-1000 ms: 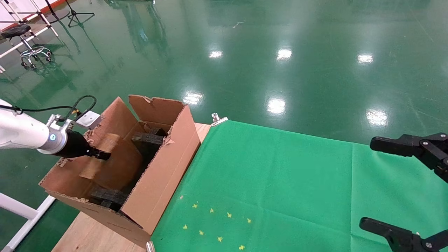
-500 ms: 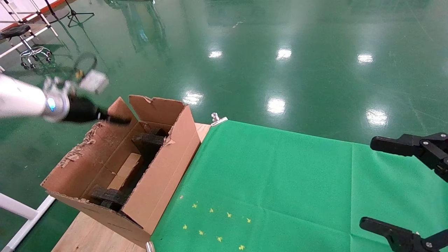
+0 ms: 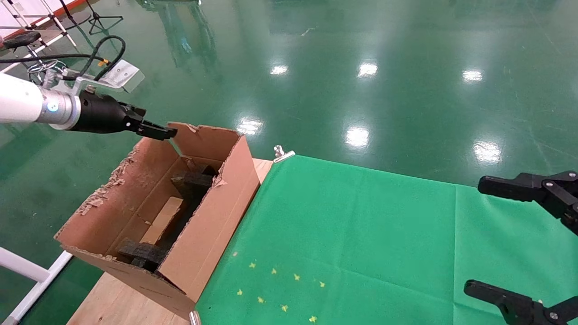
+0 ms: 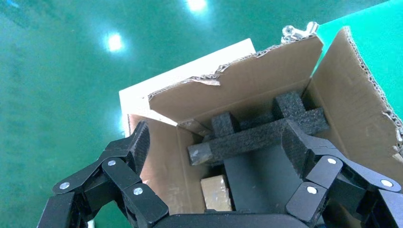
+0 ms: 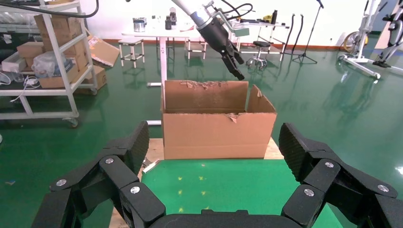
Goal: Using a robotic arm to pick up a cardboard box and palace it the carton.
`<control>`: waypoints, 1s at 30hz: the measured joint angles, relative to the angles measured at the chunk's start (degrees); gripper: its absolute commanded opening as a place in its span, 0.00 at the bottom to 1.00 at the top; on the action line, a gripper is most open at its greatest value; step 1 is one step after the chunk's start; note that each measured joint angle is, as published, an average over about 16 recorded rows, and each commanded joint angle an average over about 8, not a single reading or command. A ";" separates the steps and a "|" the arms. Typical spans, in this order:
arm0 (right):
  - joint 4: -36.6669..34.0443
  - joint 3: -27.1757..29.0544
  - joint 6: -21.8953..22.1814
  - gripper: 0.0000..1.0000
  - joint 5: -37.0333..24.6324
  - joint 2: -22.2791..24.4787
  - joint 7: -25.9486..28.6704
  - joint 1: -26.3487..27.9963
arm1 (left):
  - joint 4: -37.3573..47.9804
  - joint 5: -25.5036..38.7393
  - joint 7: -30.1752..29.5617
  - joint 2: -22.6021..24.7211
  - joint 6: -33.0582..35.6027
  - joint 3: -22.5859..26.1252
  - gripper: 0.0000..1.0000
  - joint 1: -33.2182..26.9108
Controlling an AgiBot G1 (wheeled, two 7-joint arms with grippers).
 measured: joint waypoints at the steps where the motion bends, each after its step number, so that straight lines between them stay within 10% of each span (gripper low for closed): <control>1: 0.00 0.00 0.00 1.00 0.00 0.00 0.00 0.00 | -0.37 -0.20 0.10 -0.02 0.22 -0.29 1.00 0.34; 30: -0.01 -0.03 0.01 1.00 0.02 0.01 -0.02 0.01 | -22.47 -18.98 8.71 -2.08 12.72 -23.19 1.00 22.37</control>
